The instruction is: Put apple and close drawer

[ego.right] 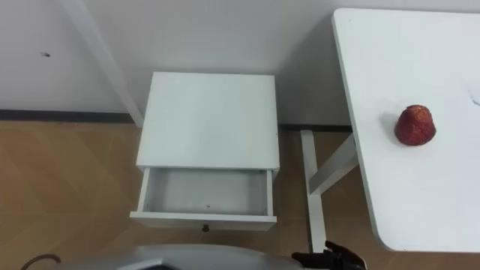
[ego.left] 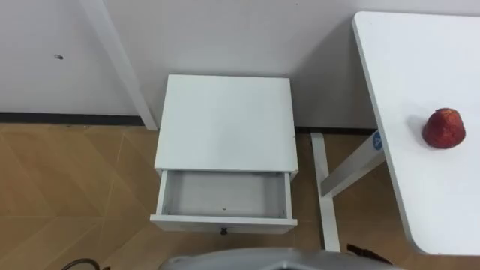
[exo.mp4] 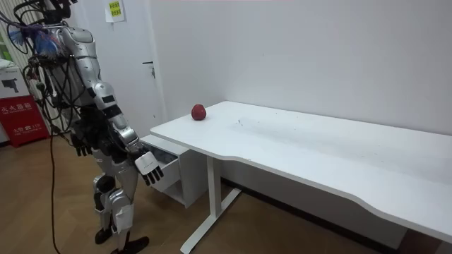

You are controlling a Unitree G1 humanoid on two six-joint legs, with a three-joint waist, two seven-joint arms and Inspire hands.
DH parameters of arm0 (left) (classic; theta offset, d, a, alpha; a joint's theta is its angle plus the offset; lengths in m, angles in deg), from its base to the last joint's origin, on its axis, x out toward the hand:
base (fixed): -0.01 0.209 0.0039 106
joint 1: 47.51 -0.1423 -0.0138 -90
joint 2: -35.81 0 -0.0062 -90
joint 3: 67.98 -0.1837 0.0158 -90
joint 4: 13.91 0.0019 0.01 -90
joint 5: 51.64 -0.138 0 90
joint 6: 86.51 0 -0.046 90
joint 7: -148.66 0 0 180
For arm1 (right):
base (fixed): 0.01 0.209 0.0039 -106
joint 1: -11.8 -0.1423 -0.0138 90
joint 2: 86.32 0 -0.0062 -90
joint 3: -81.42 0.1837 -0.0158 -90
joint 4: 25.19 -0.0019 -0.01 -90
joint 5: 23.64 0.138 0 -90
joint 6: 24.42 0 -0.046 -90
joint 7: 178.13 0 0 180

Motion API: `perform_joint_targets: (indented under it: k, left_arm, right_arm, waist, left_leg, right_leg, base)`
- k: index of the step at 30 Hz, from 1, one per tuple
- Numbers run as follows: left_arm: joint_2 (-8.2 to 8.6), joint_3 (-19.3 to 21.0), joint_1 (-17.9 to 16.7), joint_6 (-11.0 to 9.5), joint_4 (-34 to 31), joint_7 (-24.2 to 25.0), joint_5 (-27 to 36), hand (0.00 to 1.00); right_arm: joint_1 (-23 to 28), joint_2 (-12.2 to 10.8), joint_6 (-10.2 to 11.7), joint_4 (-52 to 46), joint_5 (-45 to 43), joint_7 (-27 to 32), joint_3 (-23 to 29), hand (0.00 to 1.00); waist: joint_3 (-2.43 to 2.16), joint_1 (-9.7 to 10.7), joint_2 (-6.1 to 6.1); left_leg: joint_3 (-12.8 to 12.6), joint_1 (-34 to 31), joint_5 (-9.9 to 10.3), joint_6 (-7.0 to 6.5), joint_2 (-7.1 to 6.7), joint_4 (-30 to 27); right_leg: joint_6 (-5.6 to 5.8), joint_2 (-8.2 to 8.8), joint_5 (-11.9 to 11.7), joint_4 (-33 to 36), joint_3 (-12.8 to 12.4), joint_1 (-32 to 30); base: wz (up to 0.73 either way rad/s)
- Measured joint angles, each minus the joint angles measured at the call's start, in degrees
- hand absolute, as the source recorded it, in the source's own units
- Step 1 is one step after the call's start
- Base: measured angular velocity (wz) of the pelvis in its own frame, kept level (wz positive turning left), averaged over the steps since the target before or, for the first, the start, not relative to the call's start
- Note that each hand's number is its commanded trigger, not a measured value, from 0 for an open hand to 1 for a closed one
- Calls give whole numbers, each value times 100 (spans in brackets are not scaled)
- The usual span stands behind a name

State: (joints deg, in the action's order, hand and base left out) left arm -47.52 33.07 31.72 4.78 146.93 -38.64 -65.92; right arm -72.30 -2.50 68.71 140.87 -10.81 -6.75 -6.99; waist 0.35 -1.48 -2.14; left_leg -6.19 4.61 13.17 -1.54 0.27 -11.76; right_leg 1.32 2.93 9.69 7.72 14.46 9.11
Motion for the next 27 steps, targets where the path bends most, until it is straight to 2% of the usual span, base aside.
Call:
perform_joint_targets:
  k: [9, 13, 15, 18, 21, 23, 27]
  left_arm:
    - [3, 13, -28, 2, -2, 0, 2, 0]
    - [33, 10, -50, 2, -2, -118, 33, 0]
    - [57, 137, -70, 1, 1, -155, 31, 0]
    - [94, 458, -173, -3, -8, -249, 10, 0]
    - [91, 616, -295, 1, -2, -351, 69, 0]
    - [90, 816, -373, -2, 1, -351, 130, 0]
    - [47, 1140, -387, -45, -13, -352, 270, 0]
  right_arm:
    - [48, -31, -1, -12, 75, 225, 26, 0]
    - [96, -81, -10, -7, 572, 419, 102, 0]
    - [97, -111, -58, 40, 1045, 485, 464, 0]
    - [175, -110, -123, 12, 1825, 562, 988, 0]
    - [258, -128, -165, -4, 2939, 704, 1614, 0]
    - [280, -134, -204, -81, 4108, 895, 2273, 0]
    - [431, -119, -125, -604, 5748, 1379, 3123, 0]
  waist:
    - [-3, -25, -10]
    - [-27, 3, 5]
    - [-57, 31, 11]
    - [-56, 130, 11]
    - [-43, 297, -5]
    - [-26, 385, -2]
    - [-41, 523, 30]
  left_leg:
    - [-138, -4, 0, 0, 29, 5]
    - [-164, 3, 0, 0, 15, -3]
    - [-177, 18, 0, 0, 0, 2]
    - [-191, 104, 0, 0, 2, 26]
    - [-273, 215, 4, 2, 31, 71]
    - [-339, 214, 4, 2, 50, 87]
    - [-423, 195, 3, 1, 31, 85]
  right_leg:
    - [0, -5, 0, 3, -52, -19]
    - [0, -7, 0, 6, -71, -6]
    - [0, -9, 0, 12, -121, -3]
    - [0, -11, 0, 4, -156, 60]
    - [8, -17, 5, 5, -198, 86]
    - [10, -21, 8, 6, -323, 72]
    - [10, -23, 8, 54, -365, -3]
  base:
    - [-6]
    - [-2]
    - [0]
    - [-4]
    - [-12]
    - [-21]
    - [-13]
